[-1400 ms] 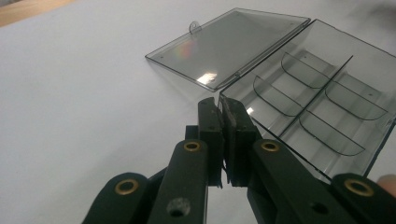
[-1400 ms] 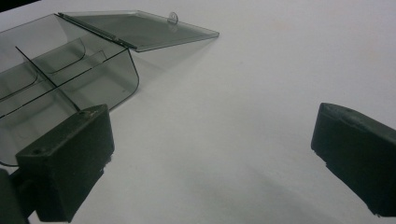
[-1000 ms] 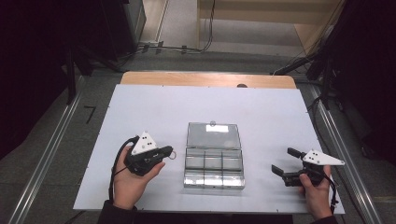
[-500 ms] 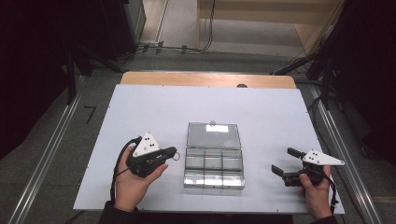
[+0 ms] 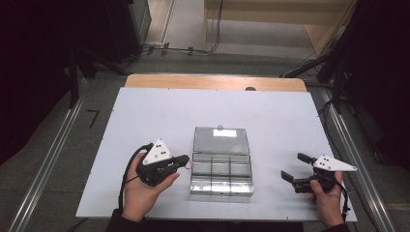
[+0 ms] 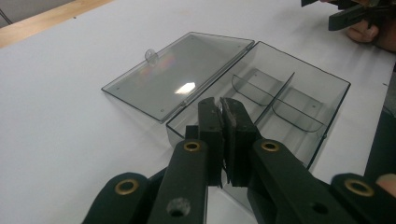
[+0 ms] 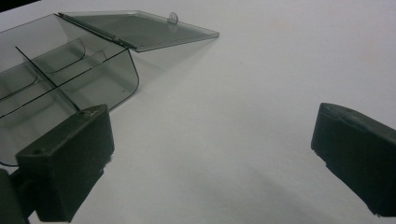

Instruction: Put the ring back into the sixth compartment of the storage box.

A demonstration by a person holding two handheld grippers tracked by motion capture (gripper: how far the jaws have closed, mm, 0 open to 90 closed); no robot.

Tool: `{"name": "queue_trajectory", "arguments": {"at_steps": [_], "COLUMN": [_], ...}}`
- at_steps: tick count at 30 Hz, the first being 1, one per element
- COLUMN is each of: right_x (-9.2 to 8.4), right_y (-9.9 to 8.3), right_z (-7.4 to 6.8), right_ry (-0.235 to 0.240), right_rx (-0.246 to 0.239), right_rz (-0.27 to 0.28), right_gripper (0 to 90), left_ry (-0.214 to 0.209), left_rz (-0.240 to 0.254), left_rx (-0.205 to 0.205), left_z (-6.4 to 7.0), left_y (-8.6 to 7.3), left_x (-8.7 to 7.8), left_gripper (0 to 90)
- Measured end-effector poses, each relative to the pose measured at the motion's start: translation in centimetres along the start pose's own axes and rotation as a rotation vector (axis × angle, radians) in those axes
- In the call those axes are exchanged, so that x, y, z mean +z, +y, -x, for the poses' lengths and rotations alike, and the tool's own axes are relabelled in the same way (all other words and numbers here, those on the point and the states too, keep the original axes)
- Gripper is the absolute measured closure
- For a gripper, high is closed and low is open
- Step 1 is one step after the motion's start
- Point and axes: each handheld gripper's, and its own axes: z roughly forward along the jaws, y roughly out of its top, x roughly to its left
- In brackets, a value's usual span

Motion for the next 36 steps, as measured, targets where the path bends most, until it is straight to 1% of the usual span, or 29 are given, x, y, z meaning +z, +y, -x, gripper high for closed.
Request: {"name": "queue_trajectory", "arguments": {"at_steps": [9,21,27,36], "right_x": [0.0,0.0,0.0,-0.1], "right_y": [0.0,0.0,0.0,0.0], "right_z": [0.0,0.0,0.0,0.1], "right_ry": [0.0,0.0,0.0,0.0], "right_rx": [0.0,0.001,0.001,0.006], "right_rz": [0.0,0.001,0.001,0.005], "right_gripper": [0.0,0.0,0.0,0.0], "left_ry": [-0.036,-0.078,-0.096,-0.121], "left_rz": [-0.003,-0.025,-0.032,-0.044], "left_rx": [0.028,0.072,0.086,0.091], "left_z": [0.6,1.2,1.3,1.4], "left_y": [0.0,-0.4,-0.6,-1.0], "left_x": [0.7,2.0,2.3,3.1], "left_gripper": [87.7,87.7,87.7,87.7]}}
